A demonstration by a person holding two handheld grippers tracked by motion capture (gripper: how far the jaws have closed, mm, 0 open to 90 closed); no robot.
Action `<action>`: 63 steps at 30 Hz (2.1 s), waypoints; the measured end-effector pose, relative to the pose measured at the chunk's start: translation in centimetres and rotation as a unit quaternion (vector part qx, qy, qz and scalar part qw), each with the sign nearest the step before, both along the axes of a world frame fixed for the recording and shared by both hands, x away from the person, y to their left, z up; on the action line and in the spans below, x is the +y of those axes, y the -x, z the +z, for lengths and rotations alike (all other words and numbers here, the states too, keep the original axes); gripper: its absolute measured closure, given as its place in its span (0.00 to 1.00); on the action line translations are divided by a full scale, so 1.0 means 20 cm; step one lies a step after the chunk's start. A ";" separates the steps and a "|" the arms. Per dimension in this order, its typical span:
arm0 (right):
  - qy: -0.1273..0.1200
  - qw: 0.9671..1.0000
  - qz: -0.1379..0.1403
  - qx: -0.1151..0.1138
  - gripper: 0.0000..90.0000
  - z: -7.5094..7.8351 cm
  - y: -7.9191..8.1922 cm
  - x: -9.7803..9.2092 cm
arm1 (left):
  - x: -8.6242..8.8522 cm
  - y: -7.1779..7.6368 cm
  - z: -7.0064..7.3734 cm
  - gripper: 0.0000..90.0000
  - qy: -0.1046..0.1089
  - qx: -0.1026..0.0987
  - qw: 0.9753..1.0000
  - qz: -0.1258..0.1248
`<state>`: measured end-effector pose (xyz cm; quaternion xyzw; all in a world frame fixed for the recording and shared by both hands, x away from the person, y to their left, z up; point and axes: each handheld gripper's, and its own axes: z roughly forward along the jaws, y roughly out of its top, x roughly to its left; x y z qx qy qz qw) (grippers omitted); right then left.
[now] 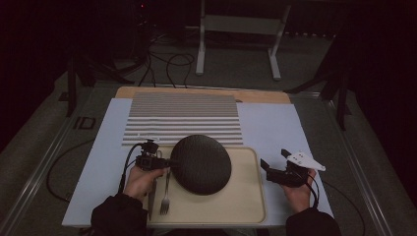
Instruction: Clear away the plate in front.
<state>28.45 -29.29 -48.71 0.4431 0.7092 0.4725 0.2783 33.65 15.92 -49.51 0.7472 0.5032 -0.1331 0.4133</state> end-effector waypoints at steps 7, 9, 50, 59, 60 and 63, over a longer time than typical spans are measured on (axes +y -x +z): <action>0.001 1.000 0.001 0.001 0.10 0.00 0.00 0.00 | 0.01 0.09 -0.02 0.78 0.007 0.012 1.000 -0.024; 0.003 1.000 0.002 0.001 0.10 0.00 0.00 0.01 | 0.01 0.10 -0.03 0.77 0.010 0.016 0.999 -0.034; 0.006 1.000 0.006 -0.001 0.10 0.00 0.00 0.01 | 0.11 0.23 0.08 0.54 -0.035 -0.098 0.989 -0.104; 0.004 1.000 0.009 -0.005 0.10 0.00 0.01 0.01 | 0.17 0.28 0.16 0.20 -0.061 -0.212 0.974 -0.052; 0.003 1.000 0.010 -0.006 0.10 0.00 0.01 0.01 | 0.19 0.28 0.17 0.19 -0.062 -0.221 0.972 -0.044; 0.002 1.000 0.012 -0.011 0.10 0.01 0.03 0.00 | 0.25 0.29 0.17 0.17 -0.058 -0.250 0.967 -0.007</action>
